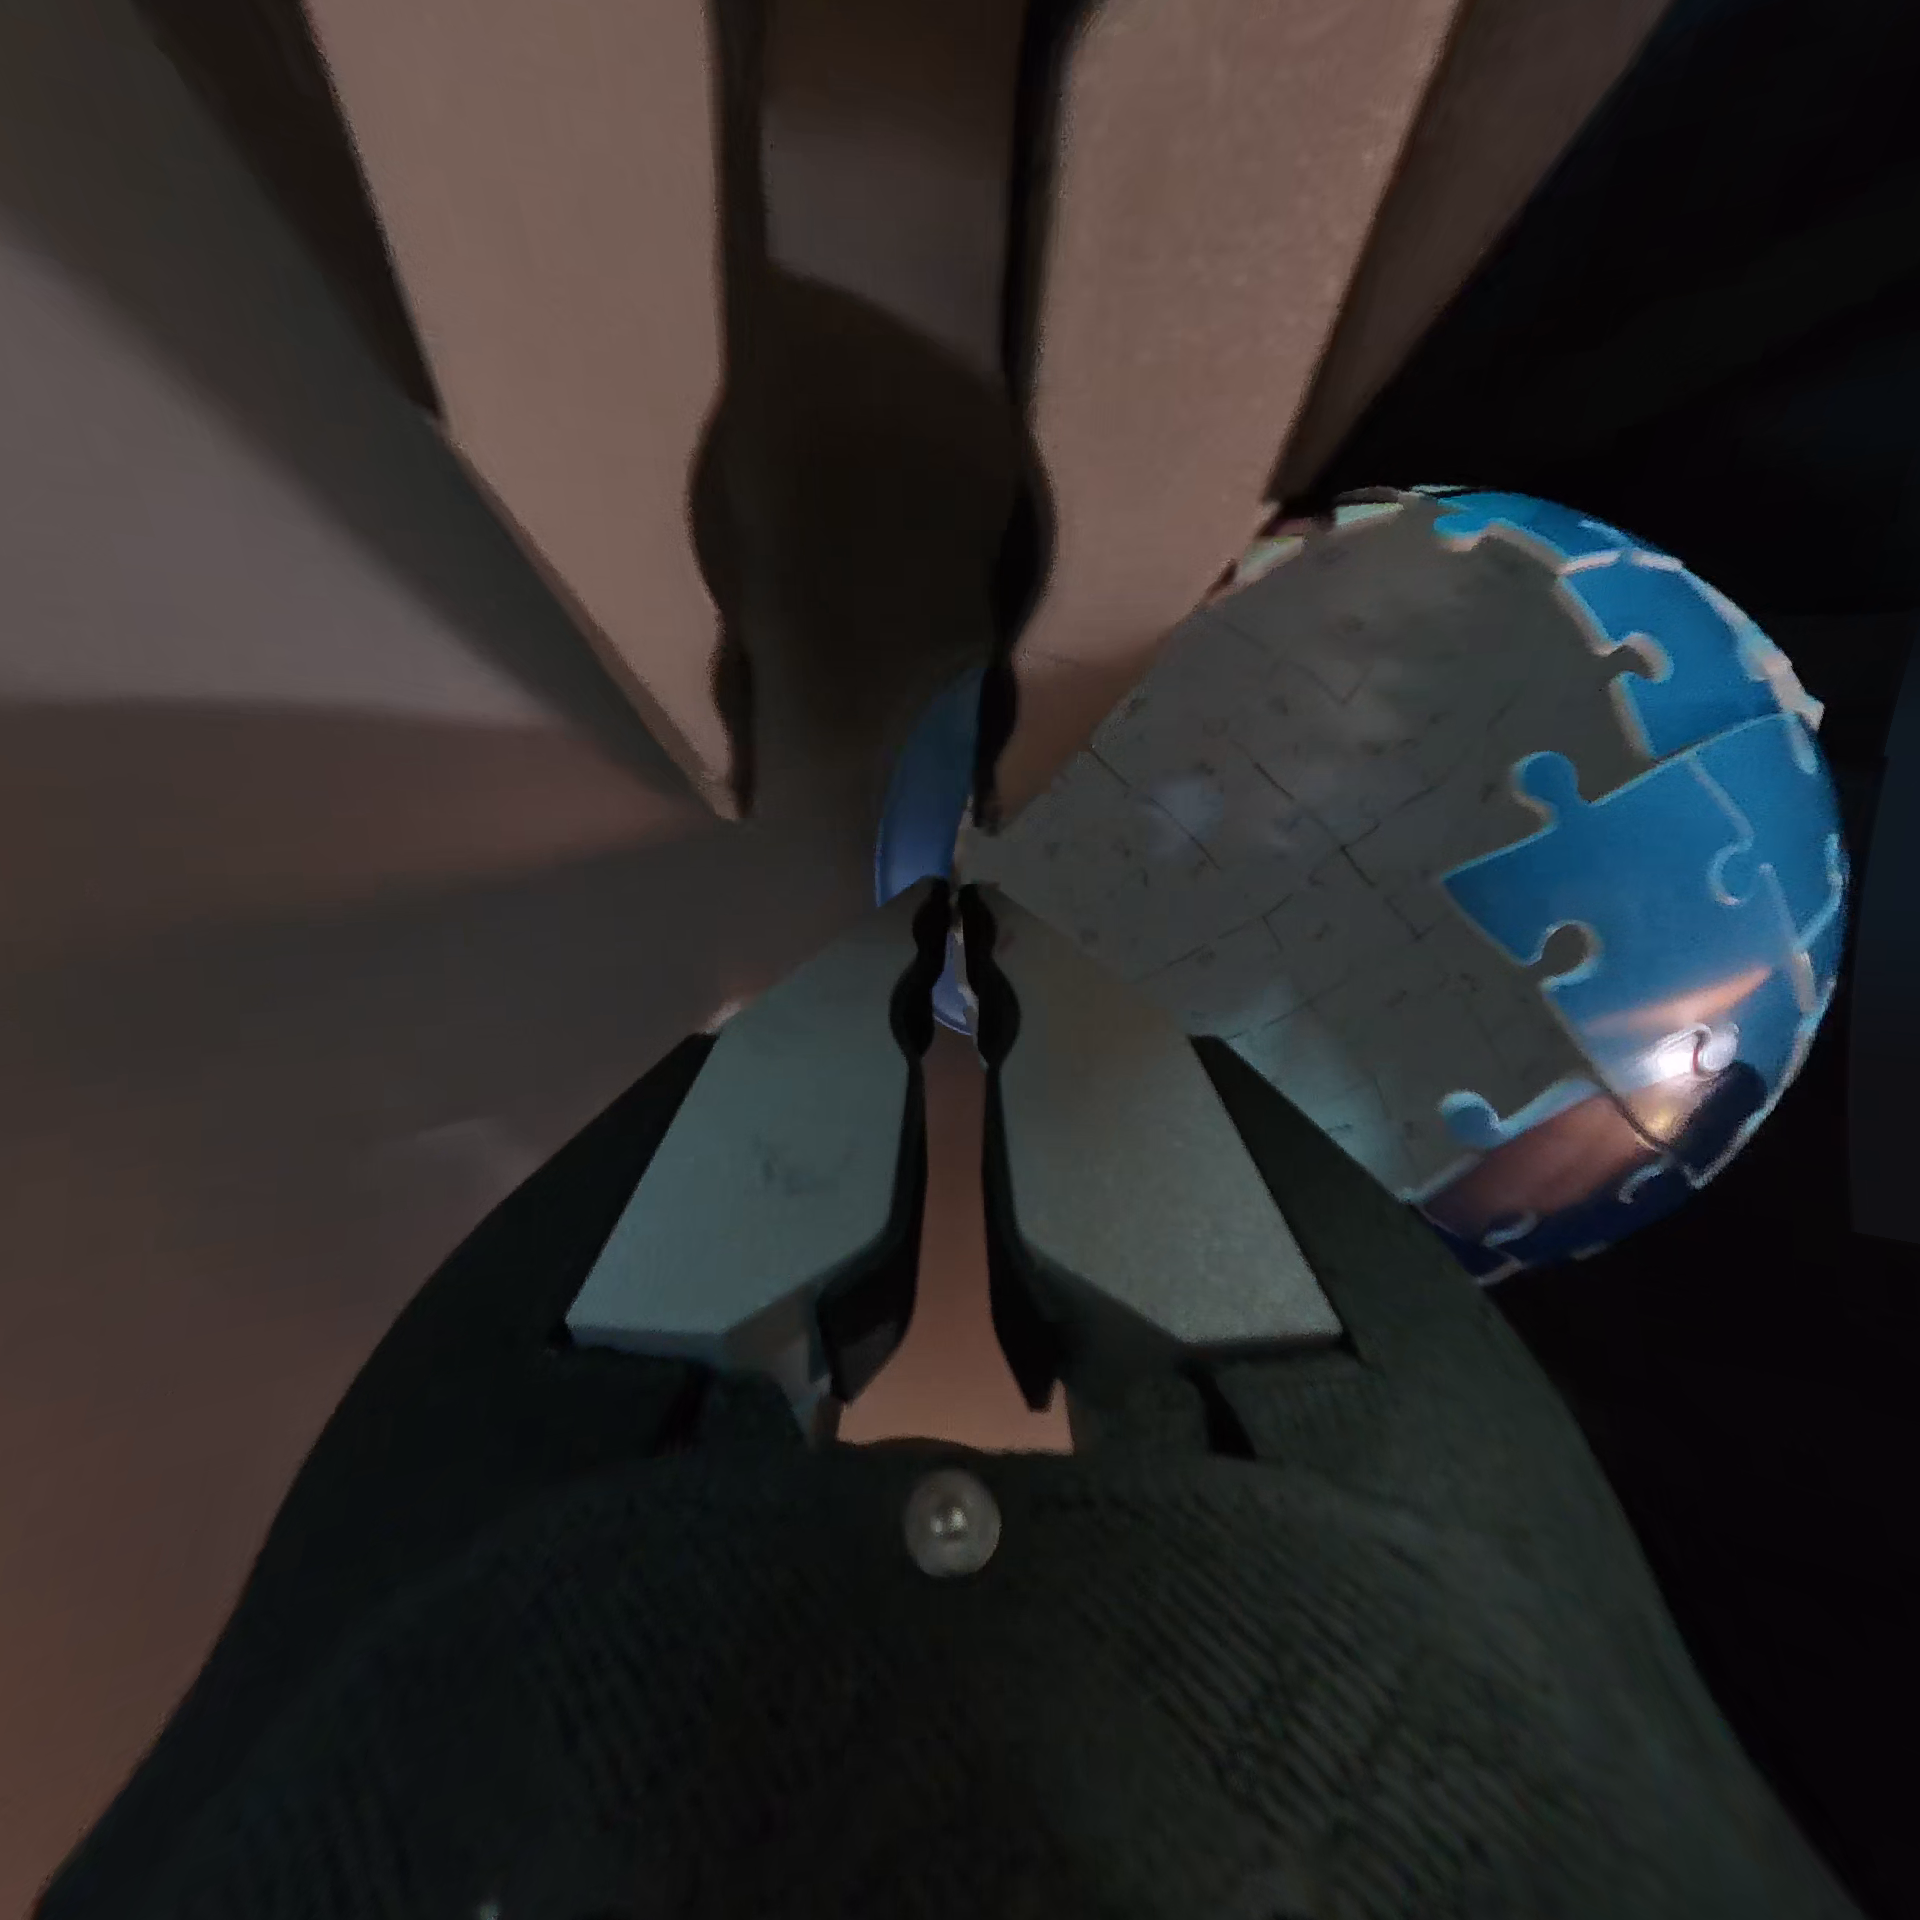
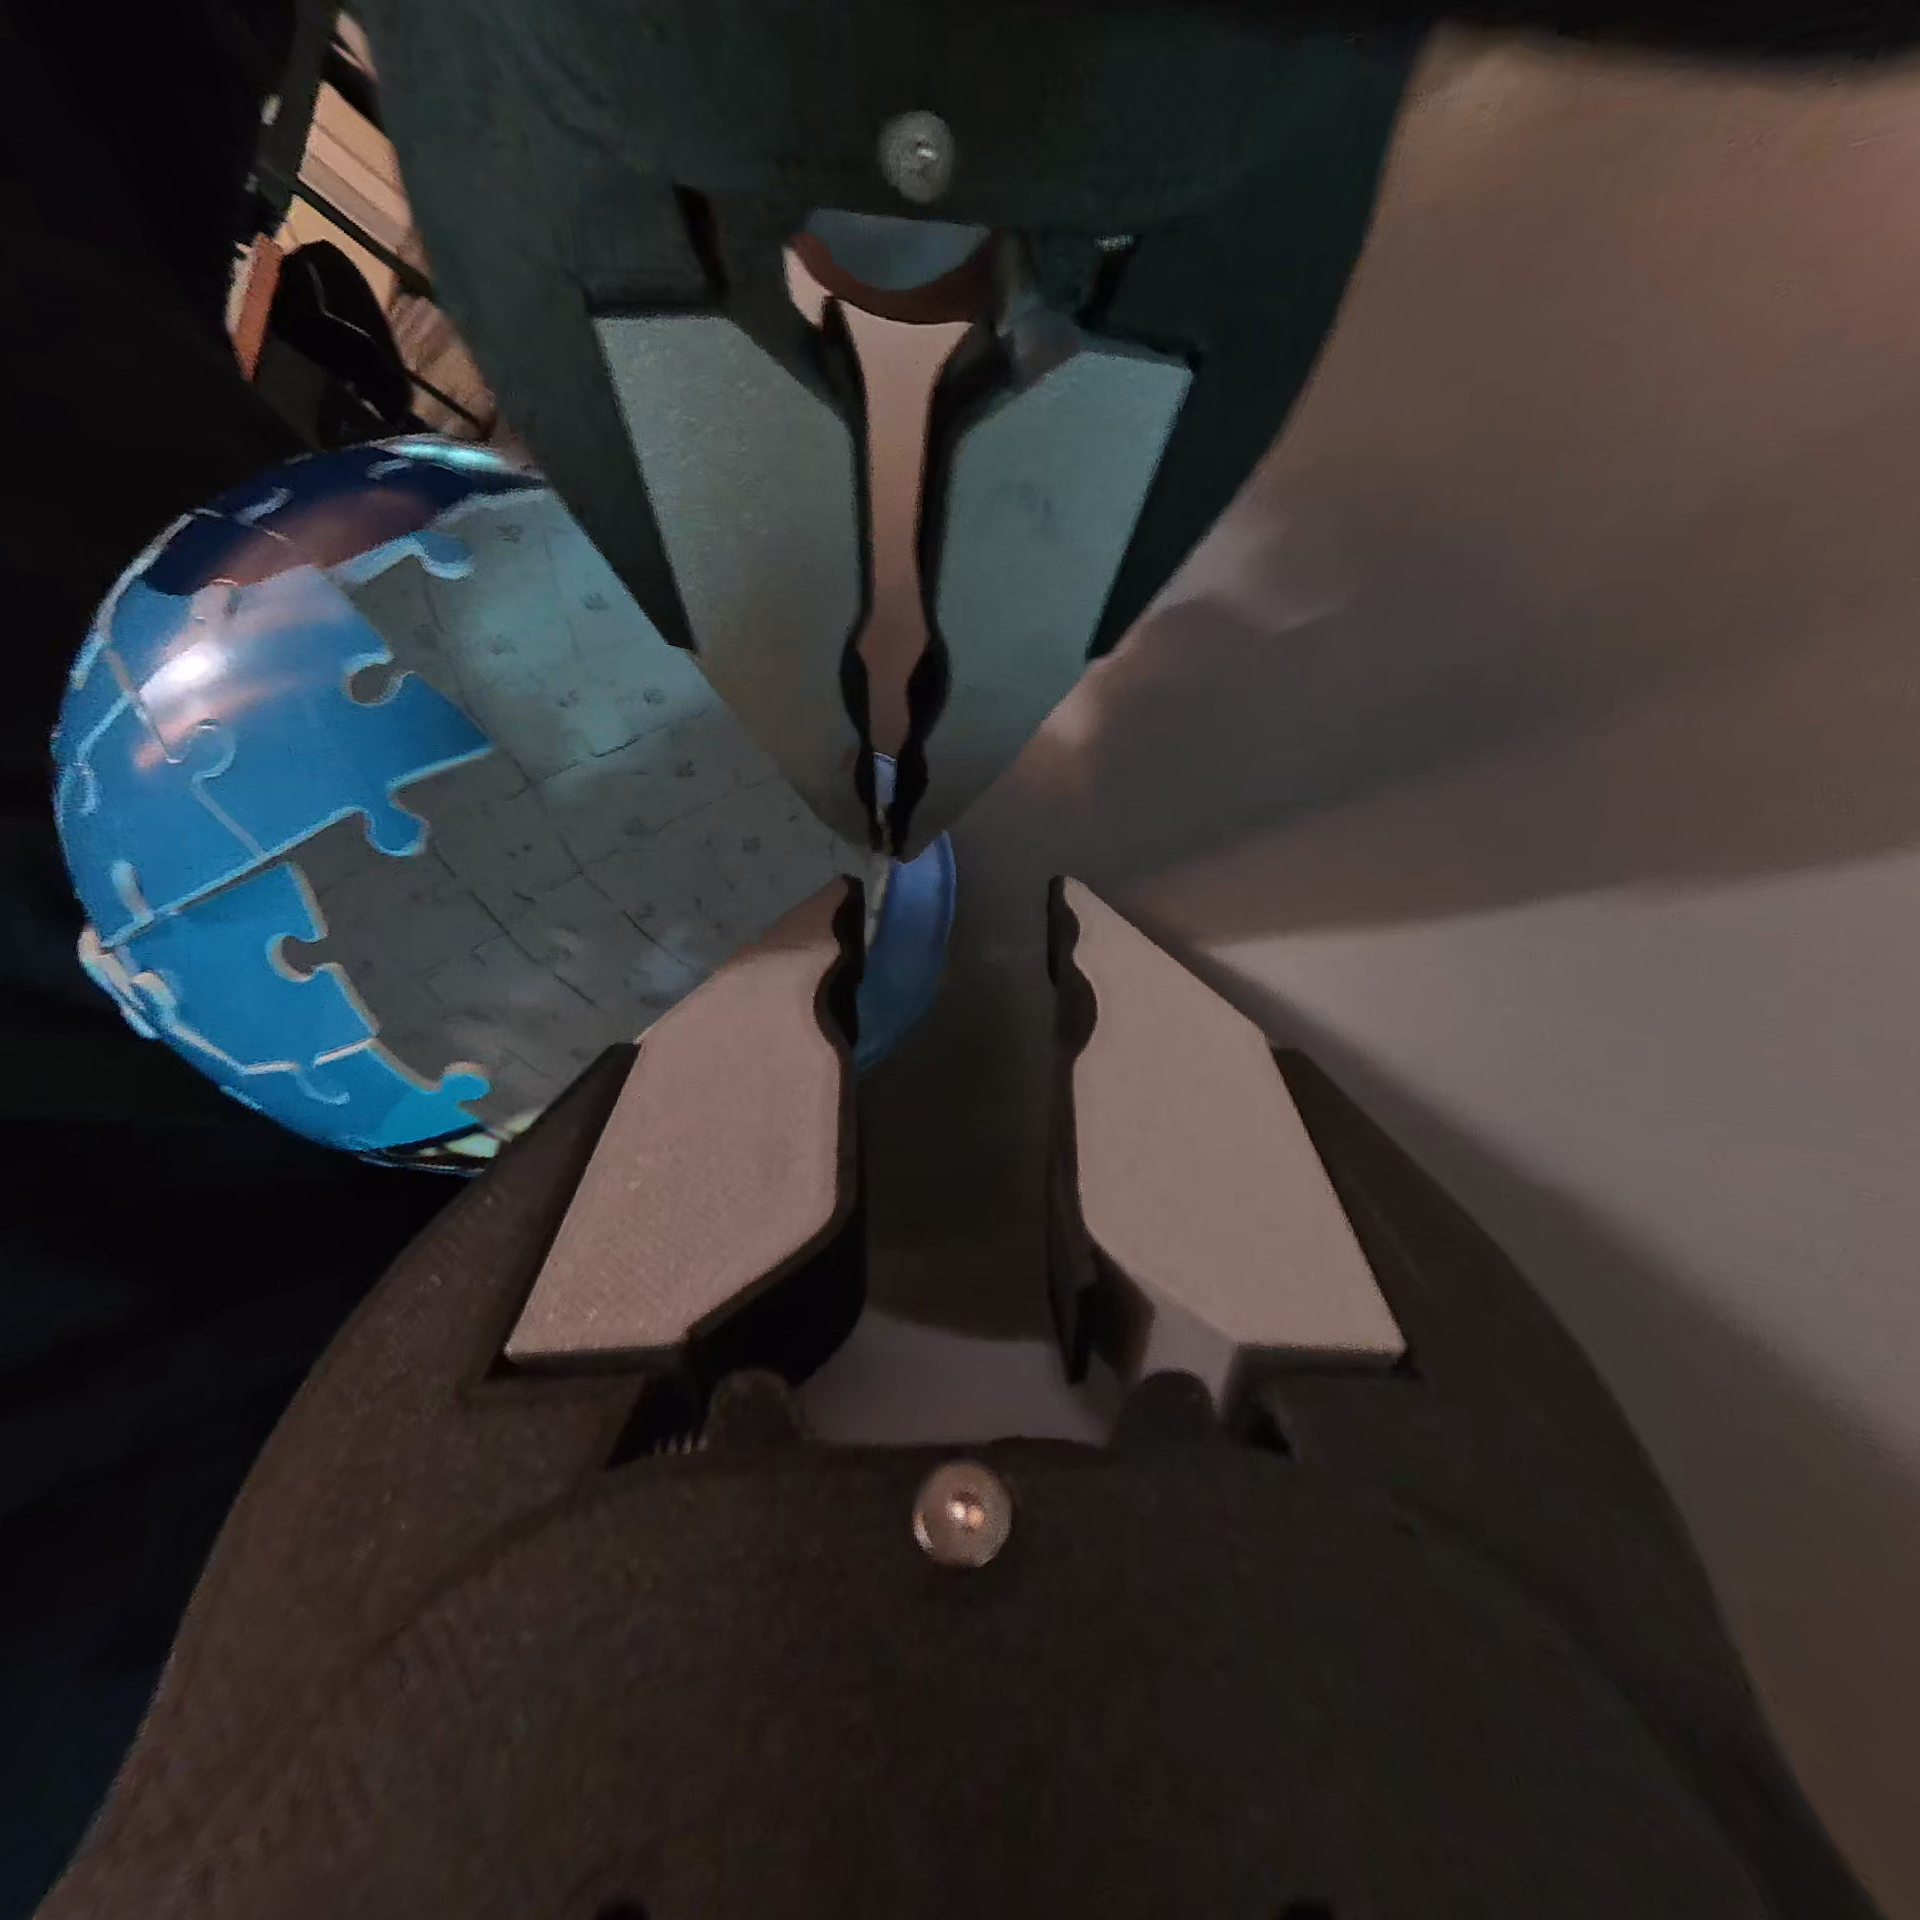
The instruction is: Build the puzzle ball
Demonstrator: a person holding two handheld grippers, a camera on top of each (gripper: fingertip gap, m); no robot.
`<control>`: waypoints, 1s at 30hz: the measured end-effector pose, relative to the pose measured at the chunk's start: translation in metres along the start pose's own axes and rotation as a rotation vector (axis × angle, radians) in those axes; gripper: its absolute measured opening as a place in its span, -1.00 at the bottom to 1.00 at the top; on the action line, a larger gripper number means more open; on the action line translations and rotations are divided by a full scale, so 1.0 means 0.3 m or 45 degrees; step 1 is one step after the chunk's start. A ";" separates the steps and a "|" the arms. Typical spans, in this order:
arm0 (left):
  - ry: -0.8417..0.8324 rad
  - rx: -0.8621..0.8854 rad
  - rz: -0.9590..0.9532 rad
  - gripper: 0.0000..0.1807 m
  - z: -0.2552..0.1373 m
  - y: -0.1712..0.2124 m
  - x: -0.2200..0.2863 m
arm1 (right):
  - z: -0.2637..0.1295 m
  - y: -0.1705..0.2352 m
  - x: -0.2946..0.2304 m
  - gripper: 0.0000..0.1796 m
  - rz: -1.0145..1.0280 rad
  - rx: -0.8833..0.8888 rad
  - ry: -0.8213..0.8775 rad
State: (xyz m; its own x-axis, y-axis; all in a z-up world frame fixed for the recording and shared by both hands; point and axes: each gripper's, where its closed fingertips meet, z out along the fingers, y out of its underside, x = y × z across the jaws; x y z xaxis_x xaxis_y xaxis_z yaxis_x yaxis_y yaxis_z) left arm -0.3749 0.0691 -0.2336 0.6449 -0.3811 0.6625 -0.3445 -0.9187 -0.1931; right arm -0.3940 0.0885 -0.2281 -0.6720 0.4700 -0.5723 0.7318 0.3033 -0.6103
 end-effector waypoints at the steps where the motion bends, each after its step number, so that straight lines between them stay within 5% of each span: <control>1: -0.007 0.008 0.002 -1.00 -0.001 -0.002 0.000 | -0.004 0.001 0.015 -0.63 0.016 0.005 0.018; 18: 0.009 0.053 -0.038 -1.00 0.004 0.001 0.007 | -0.006 -0.002 0.027 -0.40 0.122 -0.005 -0.030; 30: 0.042 0.088 -0.081 -1.00 0.005 0.004 0.009 | 0.015 0.004 0.040 -0.53 -0.047 -0.025 0.174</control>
State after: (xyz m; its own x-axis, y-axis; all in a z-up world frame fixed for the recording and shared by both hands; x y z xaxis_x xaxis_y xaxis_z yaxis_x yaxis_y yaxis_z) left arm -0.3726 0.0668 -0.2330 0.6409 -0.3195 0.6980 -0.2552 -0.9462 -0.1988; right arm -0.4016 0.0907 -0.2383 -0.6777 0.5664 -0.4689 0.7100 0.3380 -0.6178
